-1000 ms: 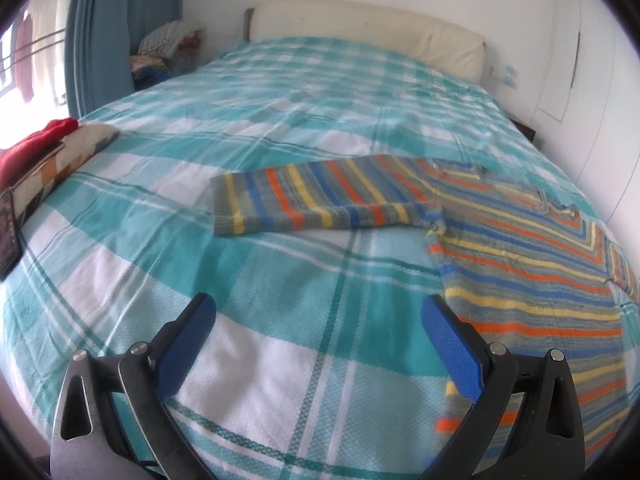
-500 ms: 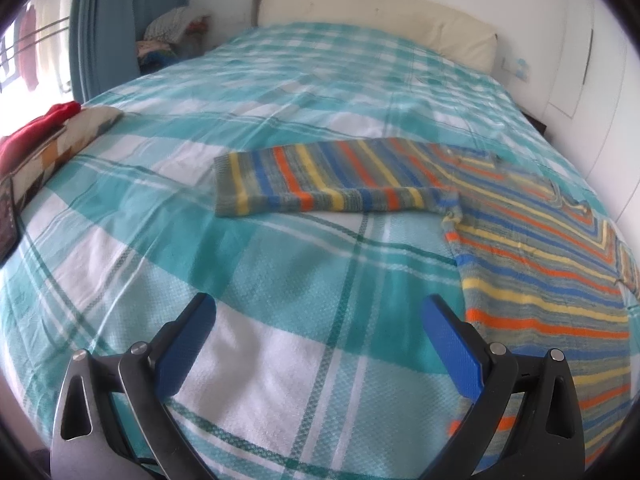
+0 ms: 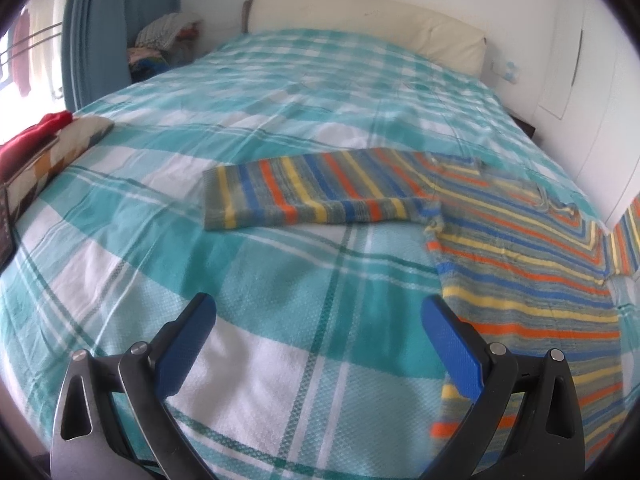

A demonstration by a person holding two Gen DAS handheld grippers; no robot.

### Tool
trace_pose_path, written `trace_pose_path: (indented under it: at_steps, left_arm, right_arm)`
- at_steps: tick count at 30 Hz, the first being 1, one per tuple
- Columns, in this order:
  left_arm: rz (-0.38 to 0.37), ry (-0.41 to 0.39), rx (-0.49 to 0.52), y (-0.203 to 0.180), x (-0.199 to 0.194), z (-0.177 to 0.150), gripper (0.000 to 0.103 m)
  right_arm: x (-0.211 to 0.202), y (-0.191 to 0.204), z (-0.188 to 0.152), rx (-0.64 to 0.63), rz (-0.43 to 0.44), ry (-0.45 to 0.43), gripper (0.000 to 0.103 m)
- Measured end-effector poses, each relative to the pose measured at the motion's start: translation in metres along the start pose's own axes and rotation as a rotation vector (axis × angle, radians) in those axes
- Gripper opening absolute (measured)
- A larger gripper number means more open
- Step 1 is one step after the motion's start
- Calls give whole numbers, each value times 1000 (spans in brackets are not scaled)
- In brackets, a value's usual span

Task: Fold small clothes
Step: 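Grasp a sleeve cuff with the right gripper and lift it, then lay the sleeve across the sweater body and open the right gripper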

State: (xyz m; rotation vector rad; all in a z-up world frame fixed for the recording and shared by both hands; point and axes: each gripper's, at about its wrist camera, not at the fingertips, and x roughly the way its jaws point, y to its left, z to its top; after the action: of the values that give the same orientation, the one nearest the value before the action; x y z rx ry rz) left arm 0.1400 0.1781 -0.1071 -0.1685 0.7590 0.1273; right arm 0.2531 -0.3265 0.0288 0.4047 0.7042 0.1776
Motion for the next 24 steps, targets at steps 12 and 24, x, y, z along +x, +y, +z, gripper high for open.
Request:
trace_pose_path:
  at_steps: [12, 24]
  left_arm:
    - [3, 13, -93, 23, 1, 5, 102]
    - [-30, 55, -91, 17, 6, 4, 102]
  right_arm:
    - [174, 148, -44, -73, 192, 266, 13]
    - [106, 67, -64, -92, 26, 187, 65]
